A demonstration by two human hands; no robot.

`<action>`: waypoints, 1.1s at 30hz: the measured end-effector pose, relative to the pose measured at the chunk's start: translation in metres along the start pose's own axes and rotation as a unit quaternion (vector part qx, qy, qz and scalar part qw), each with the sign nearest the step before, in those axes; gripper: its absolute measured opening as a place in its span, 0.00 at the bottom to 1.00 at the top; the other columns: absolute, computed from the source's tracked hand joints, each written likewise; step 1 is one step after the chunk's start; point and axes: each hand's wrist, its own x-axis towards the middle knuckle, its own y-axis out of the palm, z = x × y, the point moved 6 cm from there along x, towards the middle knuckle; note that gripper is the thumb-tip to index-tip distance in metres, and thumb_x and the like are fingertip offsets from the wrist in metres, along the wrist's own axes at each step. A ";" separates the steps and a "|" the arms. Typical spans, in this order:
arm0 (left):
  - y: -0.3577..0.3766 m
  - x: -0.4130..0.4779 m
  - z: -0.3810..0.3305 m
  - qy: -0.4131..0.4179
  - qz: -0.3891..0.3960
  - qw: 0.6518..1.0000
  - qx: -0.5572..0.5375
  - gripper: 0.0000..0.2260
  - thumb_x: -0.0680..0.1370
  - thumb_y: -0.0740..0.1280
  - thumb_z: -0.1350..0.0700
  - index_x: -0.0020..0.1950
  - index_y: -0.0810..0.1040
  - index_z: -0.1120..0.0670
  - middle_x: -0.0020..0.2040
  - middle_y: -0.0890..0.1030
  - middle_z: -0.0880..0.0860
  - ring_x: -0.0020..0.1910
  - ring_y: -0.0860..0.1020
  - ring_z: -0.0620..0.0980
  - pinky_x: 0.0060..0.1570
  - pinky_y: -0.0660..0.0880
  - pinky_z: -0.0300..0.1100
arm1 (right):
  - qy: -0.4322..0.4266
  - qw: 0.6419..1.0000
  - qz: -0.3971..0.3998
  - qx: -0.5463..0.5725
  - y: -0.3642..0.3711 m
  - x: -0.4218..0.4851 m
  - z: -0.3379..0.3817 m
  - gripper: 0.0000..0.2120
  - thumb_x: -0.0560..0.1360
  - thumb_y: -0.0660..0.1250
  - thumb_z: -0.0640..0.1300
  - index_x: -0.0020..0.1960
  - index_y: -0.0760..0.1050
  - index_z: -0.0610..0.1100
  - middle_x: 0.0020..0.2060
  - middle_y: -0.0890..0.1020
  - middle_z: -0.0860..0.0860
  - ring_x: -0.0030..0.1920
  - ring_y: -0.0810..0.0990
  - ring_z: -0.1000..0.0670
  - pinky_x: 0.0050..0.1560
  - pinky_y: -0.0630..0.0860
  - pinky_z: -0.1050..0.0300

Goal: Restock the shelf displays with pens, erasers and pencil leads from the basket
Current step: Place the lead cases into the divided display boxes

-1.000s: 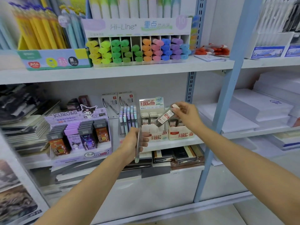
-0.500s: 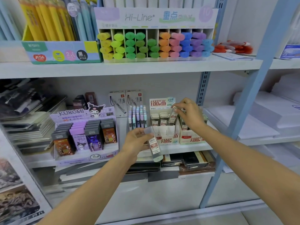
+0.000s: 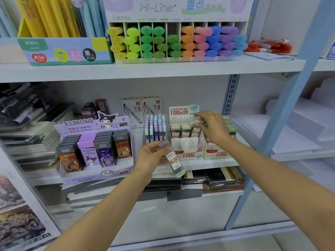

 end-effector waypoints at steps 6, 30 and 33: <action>-0.002 -0.001 0.001 -0.012 -0.009 1.000 -0.017 0.03 0.77 0.69 0.64 0.49 0.78 0.63 0.44 0.84 0.61 0.44 0.84 0.54 0.41 0.82 0.41 | -0.014 1.000 -0.006 -0.021 -0.003 -0.004 -0.001 0.07 0.75 0.70 0.42 0.52 0.83 0.46 0.50 0.82 0.50 0.55 0.74 0.49 0.57 0.70 0.54; 0.119 -0.020 0.000 0.385 0.070 0.771 0.502 0.19 0.77 0.66 0.60 0.68 0.72 0.53 0.71 0.70 0.51 0.70 0.65 0.51 0.68 0.60 0.41 | 0.101 0.957 -0.015 0.272 -0.077 -0.094 -0.071 0.07 0.79 0.64 0.39 0.50 0.78 0.49 0.45 0.80 0.54 0.43 0.78 0.56 0.44 0.74 0.61; 0.135 -0.013 0.019 0.392 0.093 0.636 0.658 0.31 0.79 0.62 0.57 0.79 0.52 0.53 0.80 0.49 0.52 0.79 0.48 0.52 0.76 0.43 0.48 | 0.015 0.987 -0.016 0.156 -0.088 -0.082 -0.064 0.06 0.79 0.65 0.39 0.53 0.79 0.42 0.48 0.78 0.52 0.48 0.77 0.52 0.48 0.72 0.64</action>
